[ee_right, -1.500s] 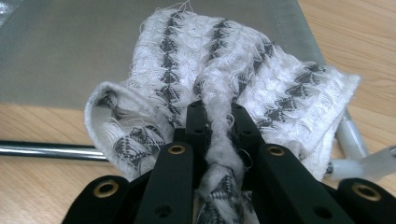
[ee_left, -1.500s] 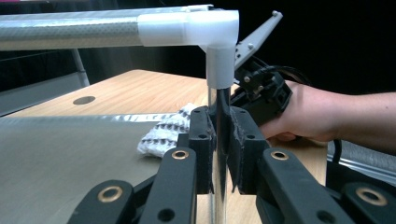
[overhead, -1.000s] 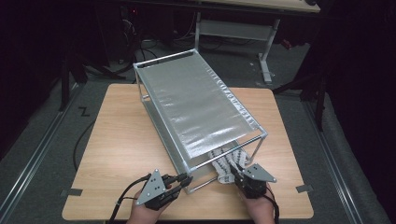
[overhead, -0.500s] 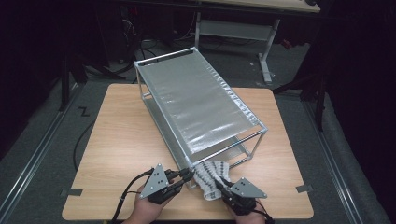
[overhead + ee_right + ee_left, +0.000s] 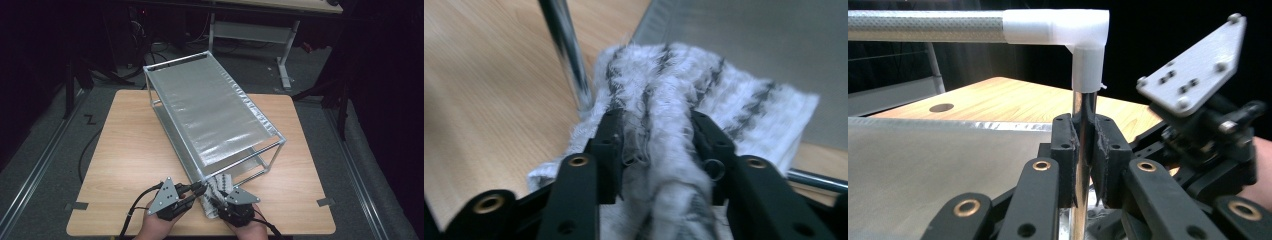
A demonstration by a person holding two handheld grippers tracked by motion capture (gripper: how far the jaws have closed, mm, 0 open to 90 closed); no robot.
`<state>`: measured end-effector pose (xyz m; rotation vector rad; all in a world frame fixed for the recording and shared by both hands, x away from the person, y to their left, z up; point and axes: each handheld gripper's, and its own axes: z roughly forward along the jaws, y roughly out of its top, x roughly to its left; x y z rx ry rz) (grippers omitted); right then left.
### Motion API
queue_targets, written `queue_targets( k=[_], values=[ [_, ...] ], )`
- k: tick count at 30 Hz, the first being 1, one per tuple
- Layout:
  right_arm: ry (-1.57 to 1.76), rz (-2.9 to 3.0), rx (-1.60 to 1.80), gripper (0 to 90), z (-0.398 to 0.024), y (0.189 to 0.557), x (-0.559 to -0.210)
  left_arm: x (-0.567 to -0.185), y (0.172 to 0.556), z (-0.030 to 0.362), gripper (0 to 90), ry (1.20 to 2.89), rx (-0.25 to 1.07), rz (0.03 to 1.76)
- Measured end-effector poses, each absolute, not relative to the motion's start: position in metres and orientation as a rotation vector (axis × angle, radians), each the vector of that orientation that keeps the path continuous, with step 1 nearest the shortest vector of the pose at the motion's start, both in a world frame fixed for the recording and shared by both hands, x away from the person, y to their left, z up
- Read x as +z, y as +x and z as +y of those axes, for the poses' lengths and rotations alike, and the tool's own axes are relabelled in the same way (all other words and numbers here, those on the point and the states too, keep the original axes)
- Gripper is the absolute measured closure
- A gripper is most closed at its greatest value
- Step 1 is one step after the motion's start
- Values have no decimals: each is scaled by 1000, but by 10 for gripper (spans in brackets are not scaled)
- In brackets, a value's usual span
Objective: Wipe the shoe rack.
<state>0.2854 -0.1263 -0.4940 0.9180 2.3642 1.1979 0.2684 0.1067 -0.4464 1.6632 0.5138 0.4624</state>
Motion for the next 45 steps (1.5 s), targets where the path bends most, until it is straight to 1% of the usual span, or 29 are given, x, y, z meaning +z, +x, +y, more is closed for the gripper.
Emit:
queue_targets(
  k=[1, 4, 6, 8, 16, 21, 30, 34, 39, 45],
  values=[
    [917, 2374, 1170, 600, -123, 287, -496, -446, 268, 107, 810, 1663, 462, 514],
    [889, 2383, 1090, 686, -118, 288, -501, -446, 268, 107, 811, 1665, 466, 516],
    [904, 2374, 1070, 720, -121, 288, -501, -446, 268, 107, 811, 1664, 465, 516],
    [913, 2365, 1046, 731, -123, 288, -501, -446, 268, 107, 811, 1664, 465, 516],
    [978, 2315, 985, 736, -142, 296, -501, -446, 265, 109, 811, 1668, 462, 517],
    [1047, 2263, 951, 736, -163, 304, -501, -446, 263, 112, 811, 1669, 463, 513],
    [1210, 2125, 896, 736, -213, 327, -501, -445, 262, 117, 811, 1674, 463, 522],
    [1250, 2084, 873, 737, -225, 332, -501, -445, 262, 117, 811, 1674, 463, 523],
    [1266, 2079, 891, 747, -229, 333, -502, -445, 262, 116, 811, 1672, 463, 522],
    [1216, 2132, 924, 751, -217, 329, -503, -446, 263, 116, 811, 1669, 462, 519]
  ],
)
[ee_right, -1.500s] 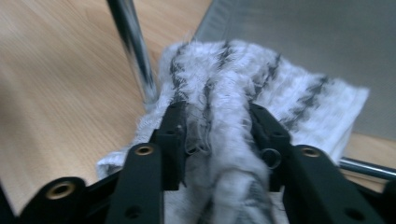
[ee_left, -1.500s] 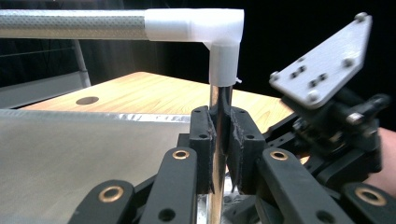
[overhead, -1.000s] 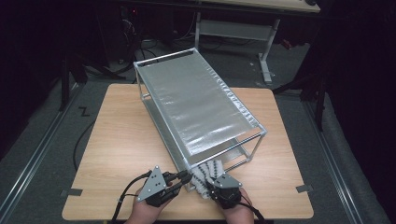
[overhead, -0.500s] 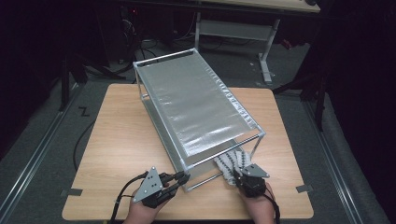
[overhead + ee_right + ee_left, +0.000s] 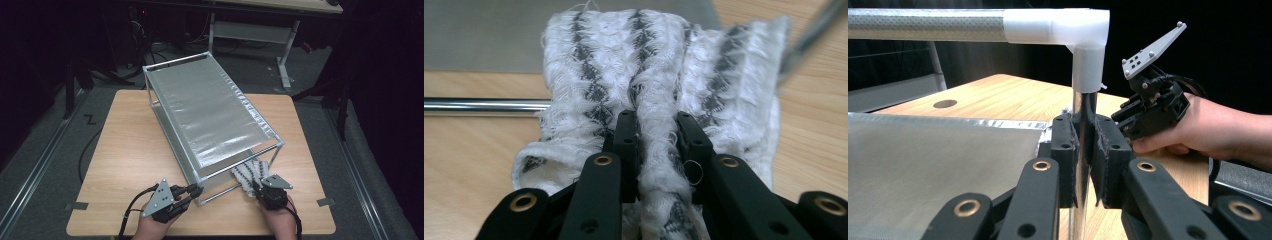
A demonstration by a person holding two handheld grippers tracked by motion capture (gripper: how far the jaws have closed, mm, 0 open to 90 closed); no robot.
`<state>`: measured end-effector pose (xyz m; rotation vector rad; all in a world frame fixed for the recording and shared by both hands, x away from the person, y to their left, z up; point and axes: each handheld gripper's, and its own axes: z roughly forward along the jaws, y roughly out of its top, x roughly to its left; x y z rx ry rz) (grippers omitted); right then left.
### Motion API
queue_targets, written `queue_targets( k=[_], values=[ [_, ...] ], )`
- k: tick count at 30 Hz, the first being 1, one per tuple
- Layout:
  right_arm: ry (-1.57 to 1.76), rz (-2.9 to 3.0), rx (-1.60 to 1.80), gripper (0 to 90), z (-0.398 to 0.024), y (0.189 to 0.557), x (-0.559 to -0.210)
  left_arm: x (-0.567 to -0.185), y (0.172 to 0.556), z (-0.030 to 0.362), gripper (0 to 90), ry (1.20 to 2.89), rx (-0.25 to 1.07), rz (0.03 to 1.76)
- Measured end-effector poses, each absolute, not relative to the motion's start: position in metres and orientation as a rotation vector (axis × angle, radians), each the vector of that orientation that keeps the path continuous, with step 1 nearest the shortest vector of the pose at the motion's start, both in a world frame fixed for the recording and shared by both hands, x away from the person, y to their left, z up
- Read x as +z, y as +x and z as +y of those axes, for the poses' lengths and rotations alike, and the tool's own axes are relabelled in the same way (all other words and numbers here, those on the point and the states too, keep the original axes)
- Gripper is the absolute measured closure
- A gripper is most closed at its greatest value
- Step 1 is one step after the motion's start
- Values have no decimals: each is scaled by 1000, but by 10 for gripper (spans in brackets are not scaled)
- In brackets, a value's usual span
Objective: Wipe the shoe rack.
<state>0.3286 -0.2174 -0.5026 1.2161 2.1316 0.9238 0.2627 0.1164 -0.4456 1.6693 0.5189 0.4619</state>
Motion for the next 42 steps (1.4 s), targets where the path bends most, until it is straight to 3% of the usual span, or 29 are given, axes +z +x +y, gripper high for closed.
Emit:
queue_targets(
  k=[24, 42],
  values=[
    [797, 2434, 1070, 768, -111, 277, -503, -446, 263, 115, 811, 1666, 463, 524],
    [910, 2371, 1023, 771, -136, 293, -502, -446, 262, 117, 811, 1669, 460, 525]
  ],
)
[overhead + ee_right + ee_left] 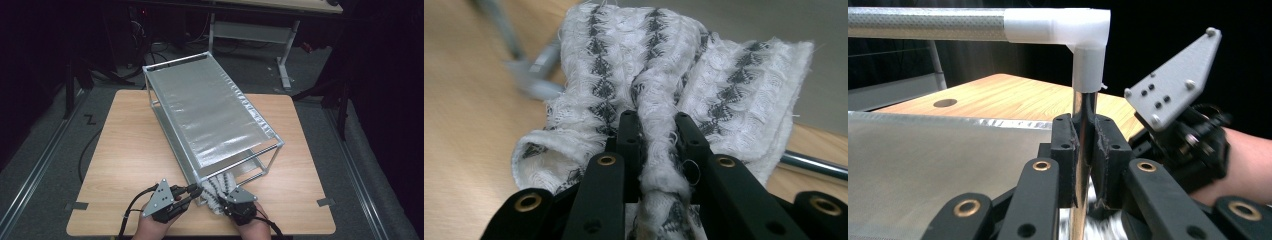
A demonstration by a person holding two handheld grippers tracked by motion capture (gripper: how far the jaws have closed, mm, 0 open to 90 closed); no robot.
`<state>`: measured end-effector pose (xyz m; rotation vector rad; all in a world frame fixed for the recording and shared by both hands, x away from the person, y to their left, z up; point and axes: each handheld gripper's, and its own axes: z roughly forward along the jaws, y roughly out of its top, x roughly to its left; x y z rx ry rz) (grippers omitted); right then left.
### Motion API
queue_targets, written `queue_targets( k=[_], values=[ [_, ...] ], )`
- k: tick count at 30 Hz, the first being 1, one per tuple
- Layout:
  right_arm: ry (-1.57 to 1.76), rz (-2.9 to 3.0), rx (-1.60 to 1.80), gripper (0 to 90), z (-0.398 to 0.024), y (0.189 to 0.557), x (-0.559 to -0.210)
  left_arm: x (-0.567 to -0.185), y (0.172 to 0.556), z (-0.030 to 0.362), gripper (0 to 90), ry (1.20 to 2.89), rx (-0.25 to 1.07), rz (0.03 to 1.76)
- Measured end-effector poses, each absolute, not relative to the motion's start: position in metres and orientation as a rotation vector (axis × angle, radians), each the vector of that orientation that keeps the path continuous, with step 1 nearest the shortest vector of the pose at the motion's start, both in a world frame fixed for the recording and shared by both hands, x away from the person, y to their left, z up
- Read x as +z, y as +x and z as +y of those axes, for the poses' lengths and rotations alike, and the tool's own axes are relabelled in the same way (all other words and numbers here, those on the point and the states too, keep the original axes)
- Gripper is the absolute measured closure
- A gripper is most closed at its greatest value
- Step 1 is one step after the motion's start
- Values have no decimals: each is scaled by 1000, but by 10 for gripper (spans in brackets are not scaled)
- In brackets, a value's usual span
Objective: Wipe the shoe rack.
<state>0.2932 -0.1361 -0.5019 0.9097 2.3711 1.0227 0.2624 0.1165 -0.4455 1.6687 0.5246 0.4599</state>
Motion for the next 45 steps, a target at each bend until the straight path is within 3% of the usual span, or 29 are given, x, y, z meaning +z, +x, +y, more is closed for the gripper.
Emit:
queue_targets(
  k=[24, 45],
  values=[
    [1312, 2059, 882, 770, -239, 341, -502, -445, 261, 117, 811, 1676, 454, 521],
    [1273, 2050, 924, 794, -239, 330, -500, -446, 264, 115, 810, 1666, 439, 502]
  ],
)
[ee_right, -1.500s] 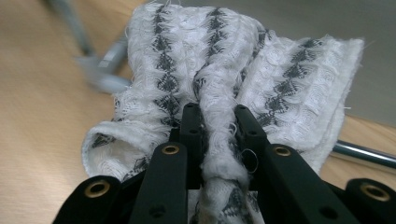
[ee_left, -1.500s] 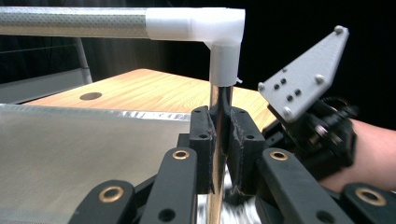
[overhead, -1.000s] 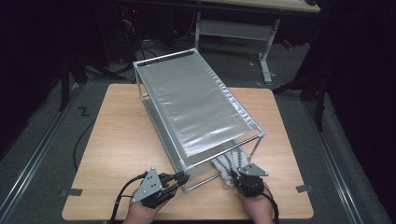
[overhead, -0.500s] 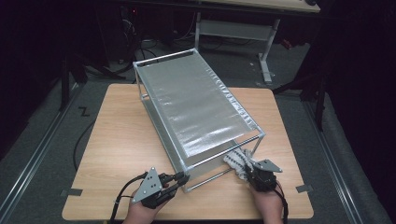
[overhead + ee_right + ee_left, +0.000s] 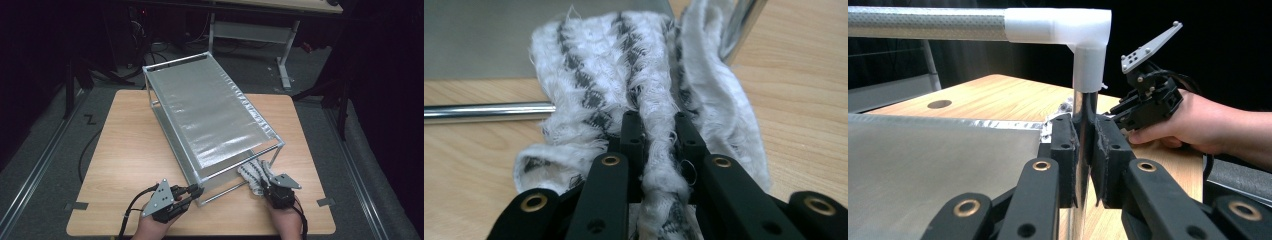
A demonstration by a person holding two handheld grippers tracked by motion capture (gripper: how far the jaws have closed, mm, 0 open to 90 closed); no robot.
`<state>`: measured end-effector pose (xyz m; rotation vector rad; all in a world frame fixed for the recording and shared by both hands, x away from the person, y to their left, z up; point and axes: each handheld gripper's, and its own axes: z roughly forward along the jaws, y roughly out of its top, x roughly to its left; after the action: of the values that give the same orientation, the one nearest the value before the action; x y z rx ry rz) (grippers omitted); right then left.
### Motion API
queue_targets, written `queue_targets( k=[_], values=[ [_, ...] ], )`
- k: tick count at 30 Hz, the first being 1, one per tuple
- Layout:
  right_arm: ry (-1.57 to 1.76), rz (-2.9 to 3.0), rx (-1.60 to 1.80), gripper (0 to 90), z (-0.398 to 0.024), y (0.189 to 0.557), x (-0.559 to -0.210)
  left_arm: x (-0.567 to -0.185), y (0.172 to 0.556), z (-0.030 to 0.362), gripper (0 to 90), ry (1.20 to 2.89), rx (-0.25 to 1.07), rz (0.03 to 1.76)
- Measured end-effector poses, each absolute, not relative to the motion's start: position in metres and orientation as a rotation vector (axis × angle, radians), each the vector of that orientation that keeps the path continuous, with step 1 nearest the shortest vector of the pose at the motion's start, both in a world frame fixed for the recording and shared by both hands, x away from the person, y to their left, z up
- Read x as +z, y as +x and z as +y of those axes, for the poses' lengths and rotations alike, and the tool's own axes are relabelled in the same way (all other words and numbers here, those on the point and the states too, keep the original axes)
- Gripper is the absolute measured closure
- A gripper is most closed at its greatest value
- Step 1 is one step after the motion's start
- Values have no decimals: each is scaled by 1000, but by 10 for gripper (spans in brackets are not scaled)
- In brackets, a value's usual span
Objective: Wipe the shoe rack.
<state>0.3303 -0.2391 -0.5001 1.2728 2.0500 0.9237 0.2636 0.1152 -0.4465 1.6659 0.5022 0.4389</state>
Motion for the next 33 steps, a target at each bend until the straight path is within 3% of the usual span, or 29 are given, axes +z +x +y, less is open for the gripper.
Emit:
queue_targets(
  k=[15, 33],
  values=[
    [1194, 1909, 1118, 794, -242, 271, -463, -447, 272, 100, 809, 1664, 426, 451],
    [1103, 1627, 1253, 794, -263, 232, -402, -448, 270, 104, 807, 1663, 424, 465]
  ],
)
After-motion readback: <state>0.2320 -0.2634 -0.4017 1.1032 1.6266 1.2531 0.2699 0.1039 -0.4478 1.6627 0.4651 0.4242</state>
